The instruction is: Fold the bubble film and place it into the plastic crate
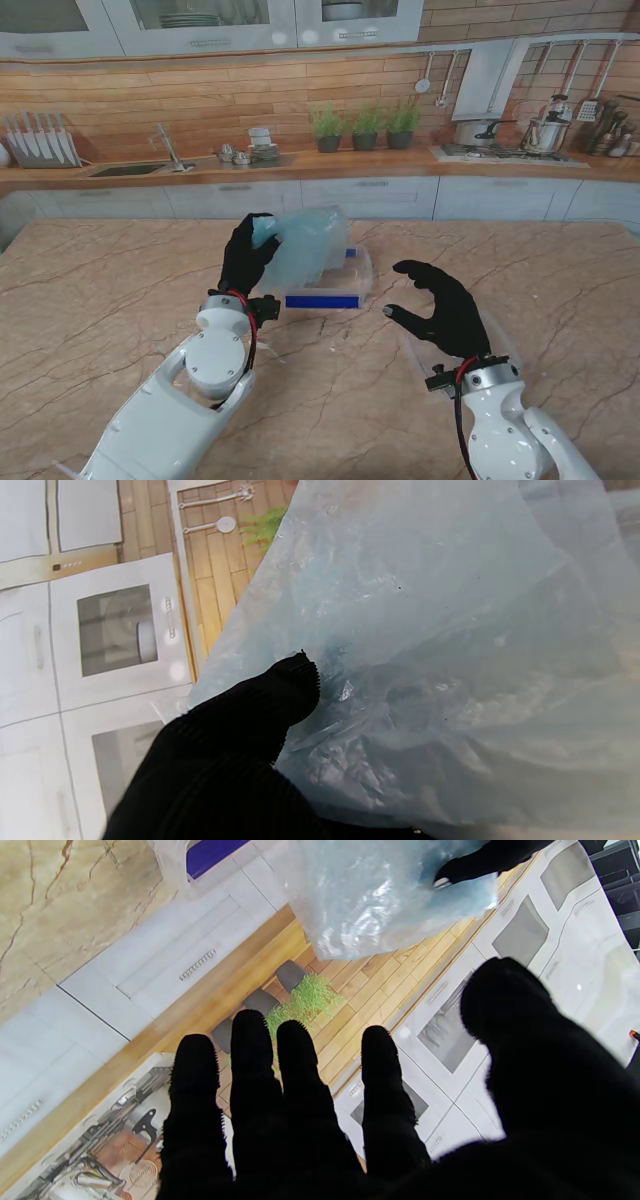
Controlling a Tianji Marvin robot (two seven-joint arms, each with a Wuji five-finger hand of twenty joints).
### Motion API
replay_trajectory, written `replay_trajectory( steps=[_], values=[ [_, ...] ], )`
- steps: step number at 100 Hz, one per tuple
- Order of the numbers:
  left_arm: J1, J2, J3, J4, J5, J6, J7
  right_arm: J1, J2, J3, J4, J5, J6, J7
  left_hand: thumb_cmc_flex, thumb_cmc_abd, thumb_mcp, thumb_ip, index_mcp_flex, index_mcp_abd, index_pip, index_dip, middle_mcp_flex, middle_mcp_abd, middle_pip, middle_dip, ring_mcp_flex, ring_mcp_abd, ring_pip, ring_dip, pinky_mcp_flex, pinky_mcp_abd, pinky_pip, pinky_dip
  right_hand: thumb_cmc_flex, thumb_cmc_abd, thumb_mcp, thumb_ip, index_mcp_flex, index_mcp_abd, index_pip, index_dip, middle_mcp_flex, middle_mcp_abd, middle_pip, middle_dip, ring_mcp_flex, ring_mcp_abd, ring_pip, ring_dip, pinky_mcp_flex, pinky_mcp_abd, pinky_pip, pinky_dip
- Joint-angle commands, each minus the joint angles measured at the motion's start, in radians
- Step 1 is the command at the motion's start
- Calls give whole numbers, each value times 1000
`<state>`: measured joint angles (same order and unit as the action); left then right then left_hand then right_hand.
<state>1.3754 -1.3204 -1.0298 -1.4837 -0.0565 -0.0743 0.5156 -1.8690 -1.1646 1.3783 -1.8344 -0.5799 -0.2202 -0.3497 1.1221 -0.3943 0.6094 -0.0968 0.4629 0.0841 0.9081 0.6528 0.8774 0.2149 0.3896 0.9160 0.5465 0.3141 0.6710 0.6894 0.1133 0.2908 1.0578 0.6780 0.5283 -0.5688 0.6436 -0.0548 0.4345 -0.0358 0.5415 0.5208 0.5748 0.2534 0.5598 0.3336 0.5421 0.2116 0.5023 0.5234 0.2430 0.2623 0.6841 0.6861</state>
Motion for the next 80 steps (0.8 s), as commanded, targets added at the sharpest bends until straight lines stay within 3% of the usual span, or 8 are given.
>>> replay_trajectory(
  steps=[1, 16, 24, 40, 53, 80],
  values=[
    [-28, -30, 13, 18, -27, 13, 1, -18, -6, 3, -14, -1, -10, -13, -4, -3, 6, 6, -14, -48, 36, -6, 15, -32, 16, -5, -33, -44, -17, -26, -23, -49, -21, -30, 17, 23, -22, 32, 12, -4, -20, 8, 28, 7, -15, 9, 35, 2, -2, 15, 7, -11, -22, 25],
    [-116, -74, 75, 142, -48, 17, 54, -38, -9, 16, -27, 20, -15, -13, -3, 0, 3, 3, -24, -48, 50, -12, -2, -30, 38, -27, -79, -51, -47, -60, -59, -101, -65, -96, 16, 27, -26, 33, 14, 0, -26, 8, 29, 10, -18, 9, 34, 5, -4, 16, 6, -9, -22, 28],
    [-148, -92, 100, 197, -50, 16, 70, -41, -10, 20, -27, 35, -15, -8, 3, 4, -5, 2, -29, -50, 59, -16, -13, -33, 57, -38, -102, -60, -64, -89, -88, -158, -127, -176, 17, 30, -30, 33, 15, 0, -28, 8, 30, 11, -19, 10, 34, 6, -3, 16, 5, -7, -21, 30],
    [-185, -114, 132, 269, -60, 20, 77, -37, -12, 22, -20, 42, -5, -10, 6, 3, -6, 1, -23, -48, 65, -20, -10, -31, 64, -52, -114, -75, -96, -128, -108, -232, -171, -218, 18, 40, -39, 35, 18, 2, -30, 10, 33, 13, -18, 12, 36, 9, -1, 18, 8, -6, -19, 33],
    [-198, -126, 147, 301, -70, 20, 80, -35, -12, 19, -19, 46, 2, -10, 3, 7, -3, -1, 5, -46, 74, -43, 17, -27, 56, -86, -84, -77, -112, -175, -81, -240, -154, -220, 21, 44, -45, 36, 21, 3, -31, 11, 35, 14, -16, 13, 38, 9, 1, 19, 9, -5, -17, 34],
    [-216, -131, 184, 347, -18, 36, 68, -32, -13, 16, -18, 51, 11, -7, -6, 30, -51, -4, 12, -44, 75, -74, 1, -18, 80, -126, -84, -51, -97, -209, -69, -189, -146, -219, 22, 57, -56, 38, 23, 3, -32, 14, 37, 15, -15, 14, 38, 10, 2, 20, 8, -3, -16, 35]
  ],
)
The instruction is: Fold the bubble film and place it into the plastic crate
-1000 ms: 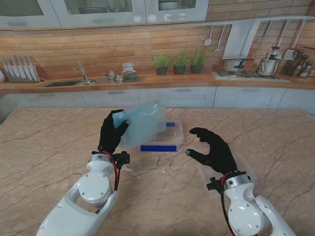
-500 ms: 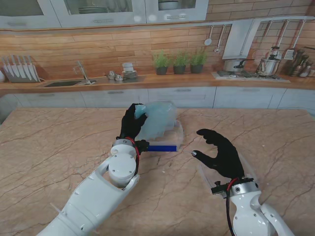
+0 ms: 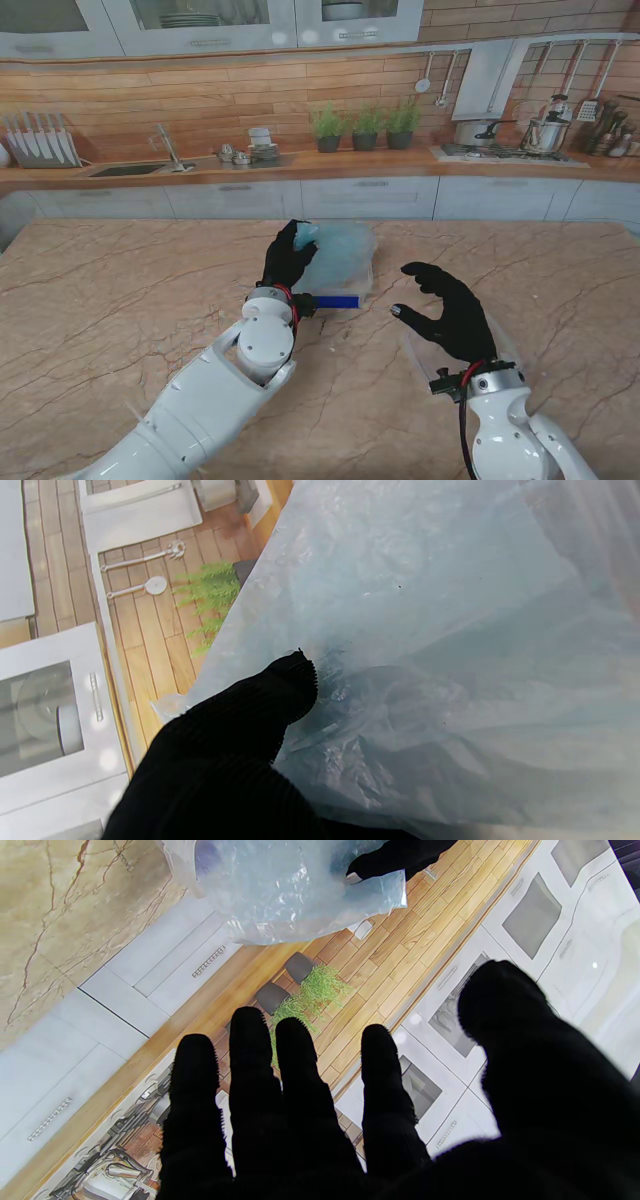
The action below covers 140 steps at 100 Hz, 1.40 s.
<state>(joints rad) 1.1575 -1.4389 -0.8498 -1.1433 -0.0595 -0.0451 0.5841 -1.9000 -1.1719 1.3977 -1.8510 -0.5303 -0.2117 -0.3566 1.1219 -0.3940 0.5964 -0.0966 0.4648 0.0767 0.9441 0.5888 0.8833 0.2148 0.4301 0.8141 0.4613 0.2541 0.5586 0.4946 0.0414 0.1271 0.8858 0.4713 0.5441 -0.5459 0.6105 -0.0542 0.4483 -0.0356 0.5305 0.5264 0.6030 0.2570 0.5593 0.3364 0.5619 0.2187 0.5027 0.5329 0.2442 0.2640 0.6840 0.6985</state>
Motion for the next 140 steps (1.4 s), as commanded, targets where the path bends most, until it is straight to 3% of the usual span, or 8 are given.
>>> replay_trajectory(
  steps=[1, 34, 48, 80, 94, 103, 116, 140],
  values=[
    [1, -13, 5, 8, -15, 7, 0, -1, -5, -4, -1, 2, 2, 0, -9, 33, -47, -2, 10, -36, 41, -11, -6, -19, 47, -32, 2, 9, 16, -16, 3, -25, 26, -12, 6, 35, -23, 37, 9, 1, -22, 8, 8, 12, -15, 11, 19, 3, 2, 10, 8, -5, -16, 23],
    [8, -35, 16, -2, -74, 32, 22, 3, -7, -7, 0, 6, 14, -5, -122, 94, -159, 24, 40, 45, 9, -60, -183, 24, 129, -295, -126, 20, -18, -59, -96, -44, -18, -36, 9, 42, -32, 40, 11, 2, -24, 10, 9, 13, -17, 10, 18, 3, 1, 10, 7, -5, -14, 24],
    [-4, -41, 25, 12, -54, 33, 33, 4, -7, -8, 0, 8, 19, -3, -134, 107, -176, 23, 148, 134, 47, -132, -338, 18, 41, -380, -277, -29, -81, -91, -77, -99, -316, -186, 9, 43, -34, 40, 11, 1, -24, 10, 10, 14, -17, 10, 18, 3, 1, 10, 6, -4, -14, 23],
    [-16, -44, 24, 23, -34, 27, 52, 11, -6, -10, 5, 15, 28, 5, -160, 184, -193, 18, 306, 217, 32, -208, -371, 14, -1, -460, -335, -79, -116, -165, -67, -146, -488, -260, 10, 48, -38, 41, 11, 1, -26, 11, 9, 14, -19, 10, 17, 3, 0, 10, 6, -5, -14, 23],
    [-36, -51, 26, 55, -3, 52, 73, 13, -6, -11, 7, 17, 30, 9, -146, 195, -203, 15, 334, 225, -10, -222, -391, 2, -7, -481, -353, -102, -156, -184, -70, -150, -715, -356, 9, 52, -40, 41, 12, 1, -26, 11, 9, 14, -19, 10, 18, 3, 0, 10, 6, -5, -14, 23],
    [-49, -60, 24, 80, -2, 73, 87, 14, -6, -11, 8, 18, 30, 11, -144, 194, -199, 16, 341, 228, -27, -226, -406, -10, -11, -484, -358, -114, -198, -182, -69, -156, -854, -289, 10, 53, -41, 41, 11, 2, -27, 11, 8, 16, -19, 10, 17, 5, 0, 10, 5, -5, -14, 23],
    [-61, -72, 15, 104, -32, 103, 95, 15, -6, -11, 8, 18, 30, 12, -128, 185, -190, 17, 352, 244, -48, -239, -426, -45, -14, -485, -360, -124, -244, -188, -66, -162, -881, -301, 10, 56, -42, 41, 12, 2, -27, 11, 10, 17, -19, 10, 17, 6, 0, 10, 6, -5, -14, 23],
    [-83, -80, 24, 168, -18, 134, 81, 32, 4, -19, 17, -1, 42, 47, -116, 157, -162, 19, 365, 270, -89, -264, -454, -22, -25, -491, -367, -118, -278, -180, -60, -184, -894, -328, 12, 58, -44, 41, 14, 0, -27, 11, 9, 15, -20, 9, 17, 5, -1, 9, 5, -5, -14, 22]
  ],
)
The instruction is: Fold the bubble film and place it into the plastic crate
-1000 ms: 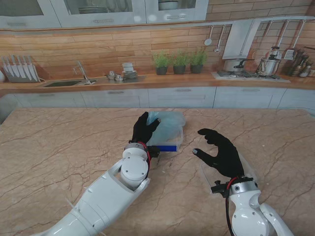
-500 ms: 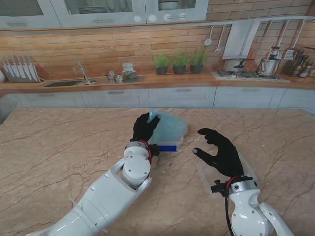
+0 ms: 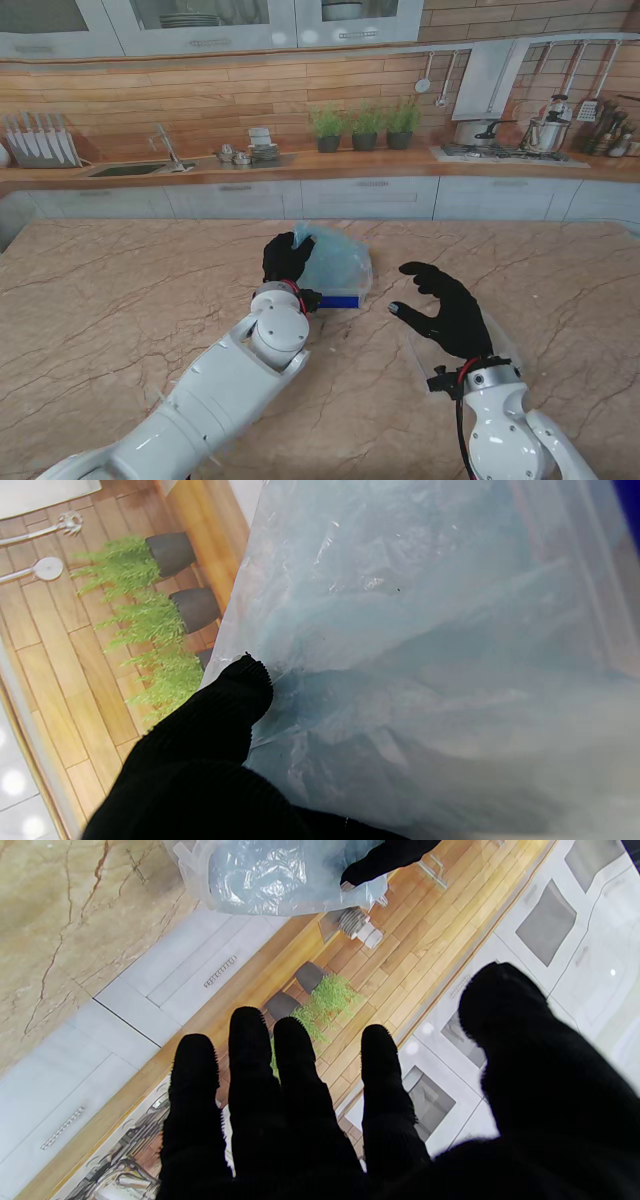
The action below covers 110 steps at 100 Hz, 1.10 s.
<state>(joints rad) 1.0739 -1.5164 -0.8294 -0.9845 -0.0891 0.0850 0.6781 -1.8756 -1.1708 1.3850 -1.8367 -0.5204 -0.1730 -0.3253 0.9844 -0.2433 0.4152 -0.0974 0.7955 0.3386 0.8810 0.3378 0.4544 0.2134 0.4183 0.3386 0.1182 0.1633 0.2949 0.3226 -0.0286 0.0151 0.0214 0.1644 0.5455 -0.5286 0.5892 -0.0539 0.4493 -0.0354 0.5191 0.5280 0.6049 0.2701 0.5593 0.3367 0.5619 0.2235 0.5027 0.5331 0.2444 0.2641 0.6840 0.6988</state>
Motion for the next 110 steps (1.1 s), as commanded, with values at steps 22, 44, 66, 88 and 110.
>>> replay_trajectory(
  steps=[22, 44, 66, 88, 110],
  values=[
    [-20, 18, 47, 57, 128, 25, -67, 58, 12, -39, 29, -23, 11, 55, 37, -33, 24, 21, -15, -57, -72, -22, -85, -28, -30, -25, -40, -15, -75, 3, 6, -48, -29, -35, 13, 43, -23, 42, 18, -3, -13, 11, 9, 1, -20, 9, 18, -3, -1, 9, 5, -5, -15, 22],
    [-49, 35, 93, 101, 229, 58, -108, 144, 29, -88, 85, -94, 11, 98, 72, -56, 33, 11, -160, -127, -8, 41, -157, -21, -31, -26, -57, -4, -123, 44, 4, -28, -26, -38, 35, 40, -9, 45, 37, -10, 2, 17, 19, -7, -8, 13, 26, -10, 4, 10, 13, -6, -11, 22],
    [-62, 38, 109, 117, 245, 96, -138, 265, 50, -129, 169, -215, -5, 126, 156, -53, 17, -5, -265, -181, -34, 60, -196, -8, -36, -18, -65, 9, -147, 75, 1, -13, -21, -24, 60, 36, 39, 42, 50, -36, 39, 31, 33, -22, 19, 20, 51, -24, 24, 13, 38, -10, 12, 20],
    [-76, 44, 134, 135, 282, 121, -165, 433, 52, -221, 300, -202, 2, 165, 105, -2, 181, 39, -351, -229, -217, 94, -226, 4, -46, -20, -65, 30, -148, 83, -4, 12, -14, 11, 71, 40, 92, 34, 69, -62, 76, 35, 41, -34, 49, 24, 64, -38, 55, 20, 47, -21, 63, 15],
    [-88, 59, 158, 136, 324, 139, -199, 621, 37, -369, 463, -180, 27, 155, 75, -30, 291, 64, -398, -235, -282, 92, -247, 6, -56, -25, -65, 38, -148, 73, -8, 26, -10, 27, 104, 58, 121, 10, 72, -82, 150, -39, 43, -59, 75, 13, 81, -55, 90, 17, 49, -30, 155, -39]
  ],
)
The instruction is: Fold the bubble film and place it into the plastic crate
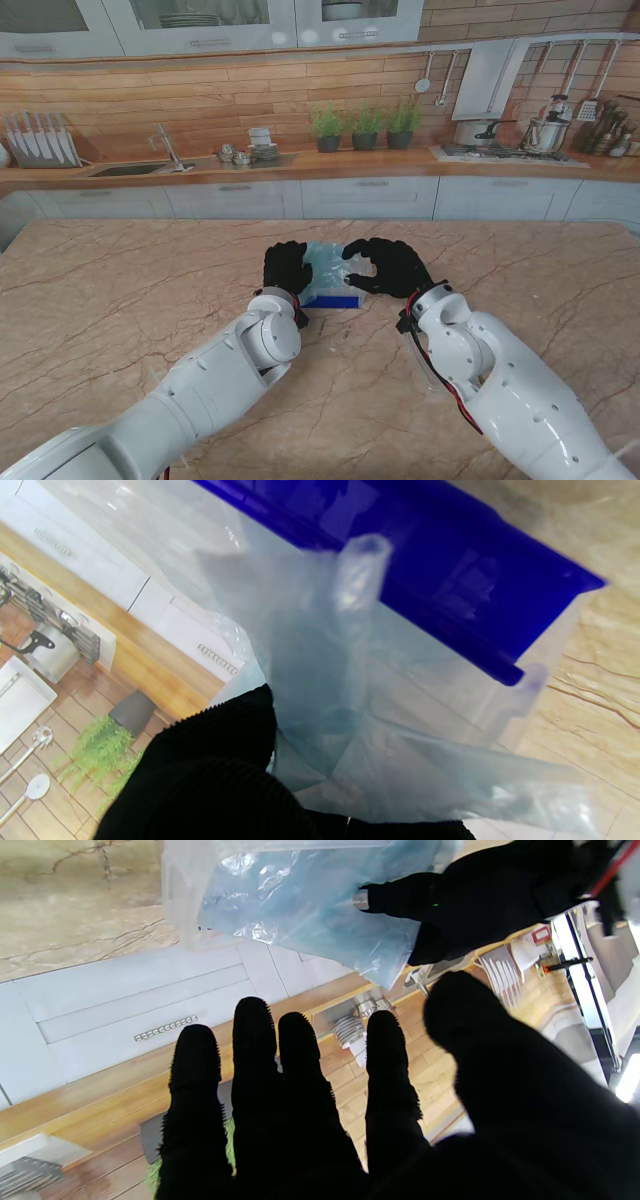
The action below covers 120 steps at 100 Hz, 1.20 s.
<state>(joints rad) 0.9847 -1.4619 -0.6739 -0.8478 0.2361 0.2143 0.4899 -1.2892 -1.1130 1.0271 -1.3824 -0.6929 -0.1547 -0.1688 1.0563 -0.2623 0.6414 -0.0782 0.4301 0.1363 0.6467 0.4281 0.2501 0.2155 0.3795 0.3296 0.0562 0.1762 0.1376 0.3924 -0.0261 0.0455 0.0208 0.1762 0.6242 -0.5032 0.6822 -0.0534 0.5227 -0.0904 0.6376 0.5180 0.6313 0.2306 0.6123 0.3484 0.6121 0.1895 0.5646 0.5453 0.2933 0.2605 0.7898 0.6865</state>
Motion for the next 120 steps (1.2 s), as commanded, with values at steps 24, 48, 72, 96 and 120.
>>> replay_trajectory(
  steps=[24, 48, 72, 96, 120],
  values=[
    [-7, 6, 12, 9, 7, 17, -26, 200, -63, -172, 184, 48, 50, -54, -47, -48, 108, 46, -113, 12, -106, -29, -53, 7, -45, -30, -6, 33, 6, 0, -11, 4, -10, 21, 15, 19, 70, 26, -67, -50, 14, -2, 28, -18, 77, 19, 49, -27, 108, 41, -6, -22, 119, -22],
    [-4, 7, 9, 9, -3, 10, -32, 297, -134, -284, 342, 146, 98, -142, -113, -66, 114, 57, -148, 25, -126, -53, -54, 8, -68, -37, -8, 35, 0, -1, -12, 9, -3, 32, 13, -42, 126, 19, -61, -56, 40, 2, 86, -21, 144, 36, 104, -21, 204, 71, 35, -28, 217, -29],
    [-3, 0, 8, 13, -23, 3, -34, 344, -166, -338, 425, 184, 98, -162, -138, -68, 112, 63, -145, 28, -128, -61, -54, 10, -71, -33, -9, 36, -3, -1, -14, 9, -2, 36, 15, -129, 200, 7, -12, -92, 103, 21, 146, -34, 185, 47, 153, -26, 277, 96, 59, -29, 275, -48],
    [-1, -6, 9, 16, -39, -6, -36, 385, -211, -378, 524, 230, 90, -203, -187, -96, 73, 56, -155, 37, -138, -68, -57, 14, -75, -30, -12, 40, -7, -1, -14, 12, -4, 38, 112, -49, 103, -67, 160, -200, 407, -113, 305, -73, 189, 34, 234, -33, 336, 114, 88, -24, 324, -76],
    [24, 46, 1, -70, 21, -25, -70, 429, -257, -422, 627, 277, 79, -217, -353, -196, -94, 33, -189, 41, -210, -99, -73, 22, -143, -48, -30, 51, -53, -21, -16, 32, -11, 33, 118, -41, 100, -65, 200, -198, 409, -117, 354, -86, 166, 14, 256, -40, 335, 109, 95, -20, 332, -80]
  ],
)
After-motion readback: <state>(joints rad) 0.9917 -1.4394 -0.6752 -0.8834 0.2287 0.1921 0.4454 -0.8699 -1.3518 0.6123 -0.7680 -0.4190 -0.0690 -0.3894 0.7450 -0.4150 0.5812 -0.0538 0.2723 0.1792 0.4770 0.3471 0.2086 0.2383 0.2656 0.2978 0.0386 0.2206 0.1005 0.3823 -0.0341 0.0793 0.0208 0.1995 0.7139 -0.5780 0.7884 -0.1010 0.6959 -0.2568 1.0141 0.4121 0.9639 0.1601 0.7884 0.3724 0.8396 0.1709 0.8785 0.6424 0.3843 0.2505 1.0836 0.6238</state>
